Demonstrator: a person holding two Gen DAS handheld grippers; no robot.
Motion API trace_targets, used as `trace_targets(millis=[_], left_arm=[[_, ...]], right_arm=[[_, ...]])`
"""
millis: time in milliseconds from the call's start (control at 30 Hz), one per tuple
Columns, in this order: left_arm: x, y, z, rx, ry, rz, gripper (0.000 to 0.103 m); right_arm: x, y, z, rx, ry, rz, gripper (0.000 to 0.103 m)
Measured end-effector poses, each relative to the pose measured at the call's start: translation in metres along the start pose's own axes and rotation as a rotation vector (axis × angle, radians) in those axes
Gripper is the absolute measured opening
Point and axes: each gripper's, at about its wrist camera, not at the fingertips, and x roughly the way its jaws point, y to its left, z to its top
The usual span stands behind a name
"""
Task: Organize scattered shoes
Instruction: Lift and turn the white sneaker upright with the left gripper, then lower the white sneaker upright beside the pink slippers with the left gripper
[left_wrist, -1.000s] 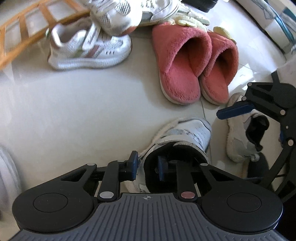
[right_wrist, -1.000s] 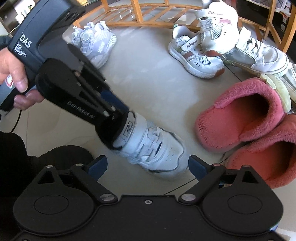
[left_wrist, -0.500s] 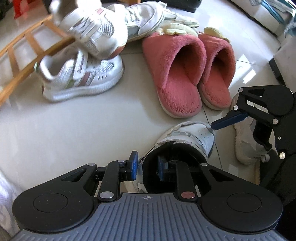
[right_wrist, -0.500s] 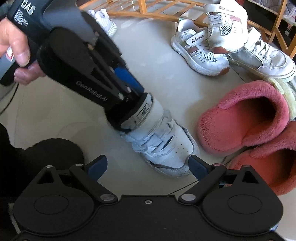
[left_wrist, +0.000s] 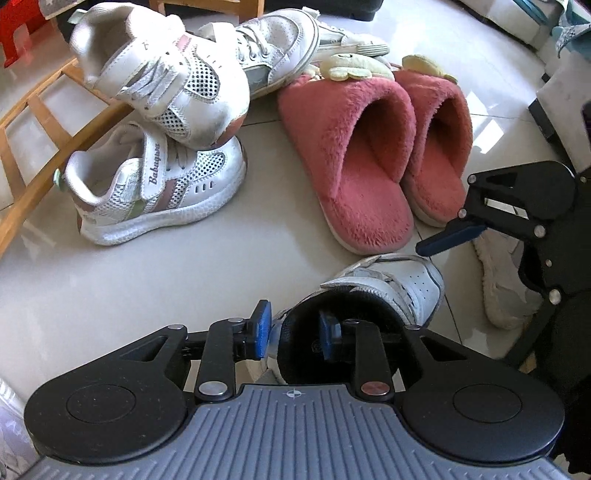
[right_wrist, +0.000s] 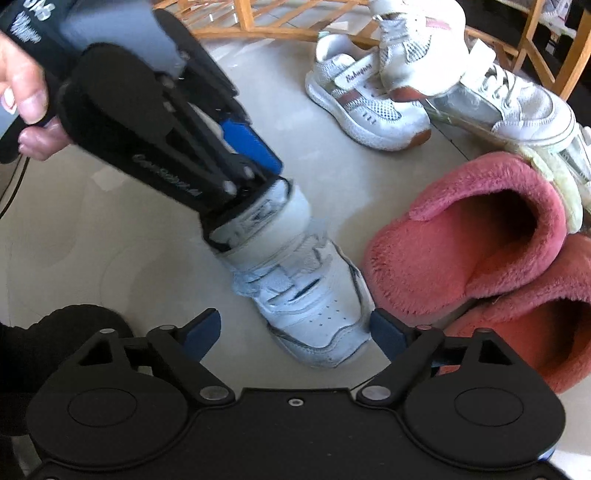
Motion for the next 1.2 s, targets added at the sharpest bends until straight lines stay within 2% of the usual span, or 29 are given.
trace_targets(millis=[167, 267, 467, 867, 1200], left_arm=[[-0.011, 0.013, -0.004, -0.097, -0.019, -0.02, 0.041], [-0.023, 0.018, -0.008, -0.131, -0.053, 0.003, 0.05], [-0.042, 0.028, -0.016, -0.209, -0.097, 0.031, 0.054], [-0.034, 0.027, -0.037, -0.315, -0.045, 0.016, 0.055], [-0.022, 0.031, -0.037, -0.361, -0.039, 0.016, 0.052]], right_arm=[[0.007, -0.01, -0.002, -0.003, 0.025, -0.016, 0.079], [0.009, -0.013, -0.001, 0.01, 0.032, -0.008, 0.073], [0.009, -0.013, -0.003, 0.009, 0.032, -0.015, 0.073], [0.012, -0.007, 0.0, 0.056, 0.059, -0.029, 0.073], [0.008, -0.001, -0.006, 0.102, 0.074, -0.011, 0.073]])
